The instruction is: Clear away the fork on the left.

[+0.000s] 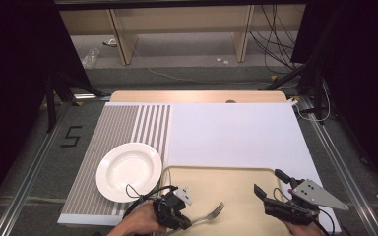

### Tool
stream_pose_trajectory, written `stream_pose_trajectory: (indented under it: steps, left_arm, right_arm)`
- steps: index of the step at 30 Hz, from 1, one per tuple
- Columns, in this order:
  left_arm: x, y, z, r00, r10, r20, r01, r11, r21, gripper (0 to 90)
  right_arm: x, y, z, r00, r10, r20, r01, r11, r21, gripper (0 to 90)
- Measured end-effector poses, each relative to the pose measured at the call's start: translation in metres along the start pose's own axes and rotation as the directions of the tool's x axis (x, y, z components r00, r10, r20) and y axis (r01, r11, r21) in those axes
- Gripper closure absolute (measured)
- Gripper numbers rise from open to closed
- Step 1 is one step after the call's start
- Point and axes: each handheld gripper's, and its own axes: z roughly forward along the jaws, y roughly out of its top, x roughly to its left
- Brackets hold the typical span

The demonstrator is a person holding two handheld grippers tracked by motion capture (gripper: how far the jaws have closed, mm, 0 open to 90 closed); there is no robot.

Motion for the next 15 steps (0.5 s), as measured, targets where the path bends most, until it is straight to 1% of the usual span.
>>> stream_pose_trajectory:
  steps: [1, 3, 6, 8, 9, 10, 11, 13, 14, 15]
  left_arm:
    - [-0.0008, -0.0001, 0.001, 1.0, 0.007, -0.005, -0.007, 0.9999, 0.008, 82.5]
    - [-0.0021, -0.0002, 0.0032, 0.9999, 0.01, -0.008, -0.01, 0.9998, 0.018, 82.4]
    - [-0.0049, 0.0004, 0.0041, 0.9996, 0.023, -0.016, -0.023, 0.9995, 0.023, 82.1]
    - [-0.0059, 0.0009, 0.0046, 0.9996, 0.026, -0.011, -0.025, 0.999, 0.038, 81.1]
    - [-0.0063, 0.001, 0.0049, 0.9996, 0.027, -0.012, -0.027, 0.999, 0.036, 80.7]
    - [-0.0066, 0.0012, 0.005, 0.9997, 0.023, -0.011, -0.023, 0.9993, 0.029, 78.9]
    - [-0.0067, 0.0019, 0.0049, 0.9998, 0.017, -0.011, -0.017, 0.9996, 0.024, 75.1]
    - [-0.0073, 0.003, 0.0028, 0.9998, 0.019, -0.01, -0.018, 0.9997, 0.013, 68.5]
    - [-0.0081, 0.0039, 0.0011, 0.9997, 0.019, -0.017, -0.019, 0.9998, 0.0, 64.8]
    - [-0.0091, 0.0054, -0.0009, 0.9993, 0.019, -0.033, -0.019, 0.9997, -0.013, 58.4]
  right_arm:
    - [0.0001, 0.0, 0.0, 1.0, 0.0, 0.0, 0.0, 1.0, 0.0, 19.1]
    - [0.0003, 0.0001, -0.0002, 1.0, -0.002, 0.001, 0.002, 1.0, 0.003, 19.1]
    - [0.0003, 0.0001, 0.0, 1.0, 0.0, 0.0, 0.0, 1.0, 0.001, 19.1]
    - [0.0003, 0.0001, -0.0001, 1.0, 0.0, -0.002, 0.0, 1.0, 0.0, 19.1]
    - [0.0003, 0.0001, 0.0, 1.0, 0.0, -0.002, 0.0, 1.0, -0.001, 19.1]
    - [0.0003, 0.0001, 0.0, 1.0, 0.0, -0.001, 0.0, 1.0, 0.0, 19.1]
    - [0.0003, 0.0, 0.0, 1.0, 0.0, -0.002, 0.0, 1.0, 0.001, 19.1]
    - [0.0004, 0.0001, 0.0, 1.0, -0.001, 0.0, 0.001, 1.0, 0.001, 19.1]
    - [0.0004, 0.0, 0.0002, 1.0, 0.001, -0.001, -0.001, 1.0, 0.0, 19.1]
    - [0.0003, 0.0001, 0.0, 1.0, -0.001, -0.002, 0.001, 1.0, 0.003, 19.1]
